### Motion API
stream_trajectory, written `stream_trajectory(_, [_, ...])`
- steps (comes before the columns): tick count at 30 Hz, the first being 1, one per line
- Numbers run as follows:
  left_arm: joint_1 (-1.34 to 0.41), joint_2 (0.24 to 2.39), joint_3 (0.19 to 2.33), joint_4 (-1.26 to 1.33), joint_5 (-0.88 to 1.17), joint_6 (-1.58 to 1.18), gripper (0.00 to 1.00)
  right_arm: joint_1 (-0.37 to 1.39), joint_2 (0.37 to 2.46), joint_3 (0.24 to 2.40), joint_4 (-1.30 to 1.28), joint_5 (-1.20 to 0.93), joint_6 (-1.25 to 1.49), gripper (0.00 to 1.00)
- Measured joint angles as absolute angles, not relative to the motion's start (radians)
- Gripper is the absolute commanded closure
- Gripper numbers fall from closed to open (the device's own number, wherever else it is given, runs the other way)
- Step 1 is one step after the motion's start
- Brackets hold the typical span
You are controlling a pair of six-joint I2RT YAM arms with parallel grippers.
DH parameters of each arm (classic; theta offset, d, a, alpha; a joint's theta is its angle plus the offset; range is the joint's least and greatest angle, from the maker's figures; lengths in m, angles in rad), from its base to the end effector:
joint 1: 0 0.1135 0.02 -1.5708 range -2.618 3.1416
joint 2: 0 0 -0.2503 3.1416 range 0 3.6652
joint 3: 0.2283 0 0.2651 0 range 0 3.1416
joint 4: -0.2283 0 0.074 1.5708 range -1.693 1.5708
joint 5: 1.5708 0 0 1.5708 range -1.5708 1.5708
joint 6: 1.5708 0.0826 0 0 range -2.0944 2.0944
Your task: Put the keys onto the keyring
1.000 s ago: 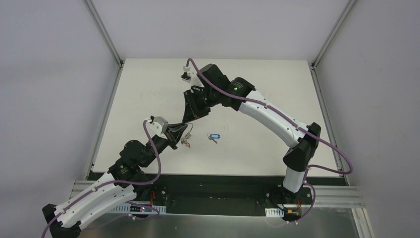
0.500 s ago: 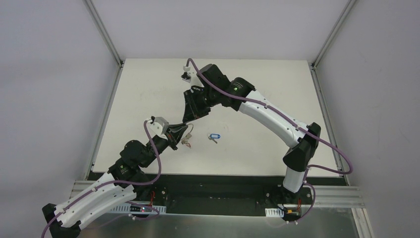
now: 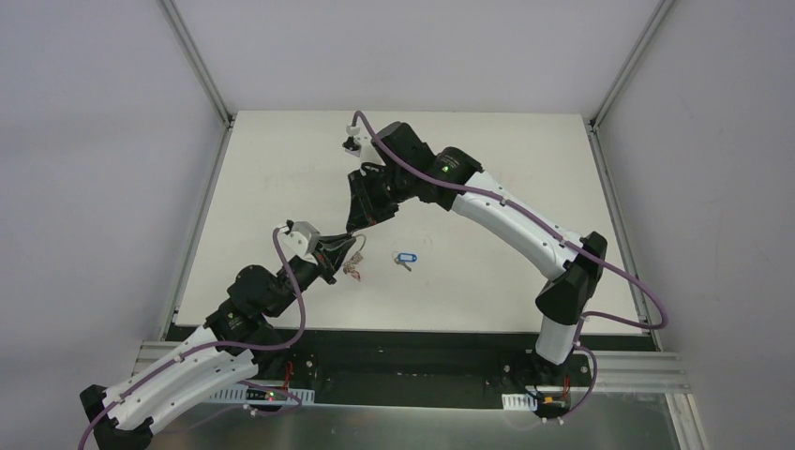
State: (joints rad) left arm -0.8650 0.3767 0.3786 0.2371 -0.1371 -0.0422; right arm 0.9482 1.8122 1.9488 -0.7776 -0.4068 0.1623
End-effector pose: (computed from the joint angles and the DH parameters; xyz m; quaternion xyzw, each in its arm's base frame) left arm 0.1362 -0.1424 0.3030 0.1971 0.5864 -0.3057 0.7237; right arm 0.2345 0.3827 0.3615 -0.4189 0.7740 0.3849 0.2779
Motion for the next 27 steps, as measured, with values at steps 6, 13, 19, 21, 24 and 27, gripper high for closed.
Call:
stream_trajectory(6, [-0.865,0.370,0.378,0.233,-0.138,-0.042,1.00,0.951,1.812,1.949,-0.781,-0.404,0.160,0.95])
stream_trajectory(13, [-0.865,0.369,0.377,0.231,-0.138,-0.042,1.00,0.955,1.812,1.949,-0.784,-0.395,0.151,1.00])
stream_trajectory(19, [-0.865,0.366,0.377,0.223,-0.131,-0.040,0.93,0.966,1.811,1.950,-0.788,-0.366,0.149,1.00])
stream_trajectory(21, [-0.865,0.366,0.377,0.222,-0.113,-0.033,0.85,0.973,1.809,1.957,-0.805,-0.350,0.148,1.00])
stream_trajectory(24, [-0.865,0.366,0.377,0.227,-0.081,-0.021,0.80,0.990,1.808,1.983,-0.842,-0.320,0.146,1.00])
stream_trajectory(27, [-0.869,0.366,0.377,0.234,-0.061,-0.006,0.80,1.011,1.808,2.009,-0.868,-0.299,0.144,1.00])
